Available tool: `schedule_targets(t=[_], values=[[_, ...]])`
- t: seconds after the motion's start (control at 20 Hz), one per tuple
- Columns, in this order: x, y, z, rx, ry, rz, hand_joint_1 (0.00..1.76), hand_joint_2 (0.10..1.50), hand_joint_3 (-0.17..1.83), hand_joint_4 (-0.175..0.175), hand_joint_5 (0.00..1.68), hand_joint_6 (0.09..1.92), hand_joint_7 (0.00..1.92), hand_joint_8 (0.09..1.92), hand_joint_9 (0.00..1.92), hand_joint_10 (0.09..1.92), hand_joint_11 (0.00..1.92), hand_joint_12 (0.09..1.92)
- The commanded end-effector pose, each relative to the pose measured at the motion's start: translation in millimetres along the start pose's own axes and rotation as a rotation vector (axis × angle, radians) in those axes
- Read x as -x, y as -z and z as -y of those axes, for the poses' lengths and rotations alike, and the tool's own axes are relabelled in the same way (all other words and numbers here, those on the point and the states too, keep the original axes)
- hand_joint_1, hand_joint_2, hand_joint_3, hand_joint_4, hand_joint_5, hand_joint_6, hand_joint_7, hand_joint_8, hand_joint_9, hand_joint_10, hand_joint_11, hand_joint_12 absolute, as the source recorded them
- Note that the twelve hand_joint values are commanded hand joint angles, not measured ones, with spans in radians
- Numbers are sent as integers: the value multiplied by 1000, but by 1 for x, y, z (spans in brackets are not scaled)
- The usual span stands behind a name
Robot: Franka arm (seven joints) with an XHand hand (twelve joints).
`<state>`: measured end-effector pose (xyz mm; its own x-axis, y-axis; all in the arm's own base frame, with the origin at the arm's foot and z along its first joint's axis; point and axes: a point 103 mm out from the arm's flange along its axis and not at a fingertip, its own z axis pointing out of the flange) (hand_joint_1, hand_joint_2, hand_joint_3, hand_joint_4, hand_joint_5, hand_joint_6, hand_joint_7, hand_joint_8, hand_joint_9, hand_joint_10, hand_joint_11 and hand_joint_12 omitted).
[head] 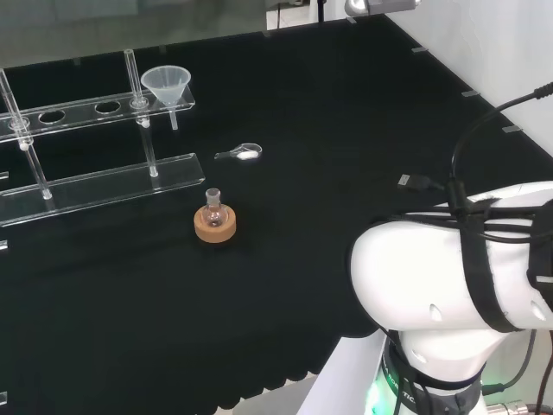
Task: Pick up the funnel from the transparent funnel stand.
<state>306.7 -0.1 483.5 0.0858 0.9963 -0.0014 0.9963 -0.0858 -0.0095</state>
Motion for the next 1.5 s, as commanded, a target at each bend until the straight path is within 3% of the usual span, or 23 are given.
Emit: schedule_targets(t=[0.05,0.25,0.95,1.25,1.35,1.5], values=[[1,0,0,7,-5,7,76,1117,470,23,189,87,11,253,109,623,138,1339],[2,0,-2,6,-14,11,3,1193,458,35,170,87,0,169,63,613,103,1340],[6,-20,-27,-21,-41,-1,0,1212,423,33,175,87,0,183,74,622,106,1343],[3,-42,-71,-54,8,-33,0,1214,414,32,178,87,0,193,79,625,108,1345],[-4,-49,-88,-62,40,-69,0,1213,412,31,177,87,1,196,82,626,108,1345],[-23,-58,-112,-74,85,-58,0,1209,406,31,173,87,9,204,94,632,108,1347]])
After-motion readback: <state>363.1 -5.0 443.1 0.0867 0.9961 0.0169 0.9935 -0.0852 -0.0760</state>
